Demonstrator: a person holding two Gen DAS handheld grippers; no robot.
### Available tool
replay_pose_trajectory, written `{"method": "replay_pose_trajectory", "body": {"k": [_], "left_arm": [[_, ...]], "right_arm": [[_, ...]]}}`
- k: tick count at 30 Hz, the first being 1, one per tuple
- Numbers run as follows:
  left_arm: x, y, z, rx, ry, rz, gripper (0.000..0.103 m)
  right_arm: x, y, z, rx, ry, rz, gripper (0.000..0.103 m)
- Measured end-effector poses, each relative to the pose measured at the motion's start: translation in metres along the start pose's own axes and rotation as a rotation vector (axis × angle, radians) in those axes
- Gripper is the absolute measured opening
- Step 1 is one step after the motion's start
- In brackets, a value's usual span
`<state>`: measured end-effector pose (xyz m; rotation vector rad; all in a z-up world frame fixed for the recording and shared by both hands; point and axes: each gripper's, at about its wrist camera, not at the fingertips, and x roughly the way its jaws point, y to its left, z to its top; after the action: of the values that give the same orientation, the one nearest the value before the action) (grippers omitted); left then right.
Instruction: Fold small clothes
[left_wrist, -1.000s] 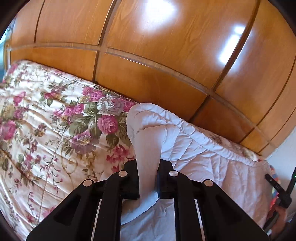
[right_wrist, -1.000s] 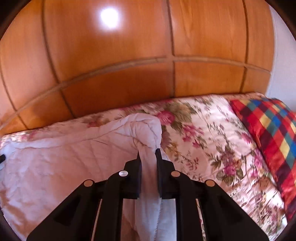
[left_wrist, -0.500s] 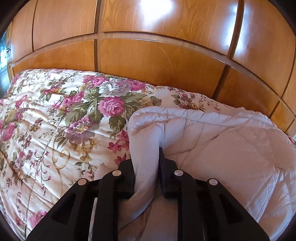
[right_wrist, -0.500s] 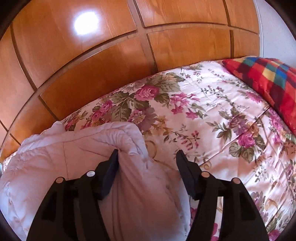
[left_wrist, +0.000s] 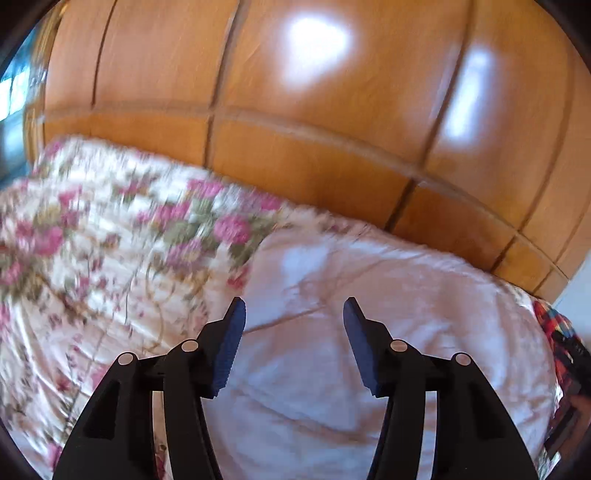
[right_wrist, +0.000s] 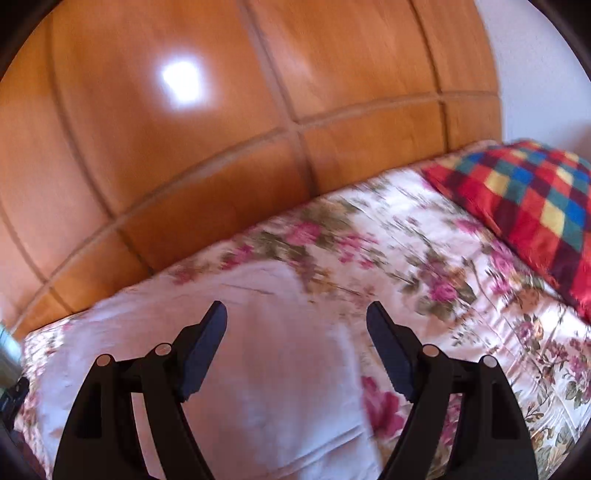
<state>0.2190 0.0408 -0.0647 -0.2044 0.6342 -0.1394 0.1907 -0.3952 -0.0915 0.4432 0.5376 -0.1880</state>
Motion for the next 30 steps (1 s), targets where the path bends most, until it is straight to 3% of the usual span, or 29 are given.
{"method": "replay_pose_trajectory", "body": {"k": [2, 4, 7, 9, 13, 20, 30], "left_arm": [[-0.014, -0.025, 0.007, 0.07, -0.055, -0.043, 0.057], [-0.014, -0.055, 0.014, 0.168, -0.058, -0.044, 0.059], [0.008, -0.087, 0.021, 0.258, -0.011, -0.051, 0.059], [0.032, -0.1, 0.023, 0.313, 0.04, -0.017, 0.059], [0.087, -0.11, 0.019, 0.4, 0.165, 0.076, 0.059], [0.125, -0.076, 0.01, 0.25, 0.197, -0.005, 0.076], [0.144, -0.06, -0.002, 0.161, 0.174, -0.093, 0.077]], "right_arm": [[-0.01, 0.028, 0.003, -0.091, -0.012, 0.047, 0.078], [-0.008, 0.059, 0.004, -0.221, 0.012, 0.053, 0.077], [0.011, 0.093, 0.0, -0.349, 0.061, 0.051, 0.076], [0.028, 0.104, -0.002, -0.373, 0.099, 0.052, 0.071], [0.071, 0.103, -0.008, -0.369, 0.172, 0.007, 0.071], [0.107, 0.08, -0.014, -0.279, 0.193, 0.042, 0.073], [0.122, 0.07, -0.016, -0.218, 0.198, 0.095, 0.074]]}}
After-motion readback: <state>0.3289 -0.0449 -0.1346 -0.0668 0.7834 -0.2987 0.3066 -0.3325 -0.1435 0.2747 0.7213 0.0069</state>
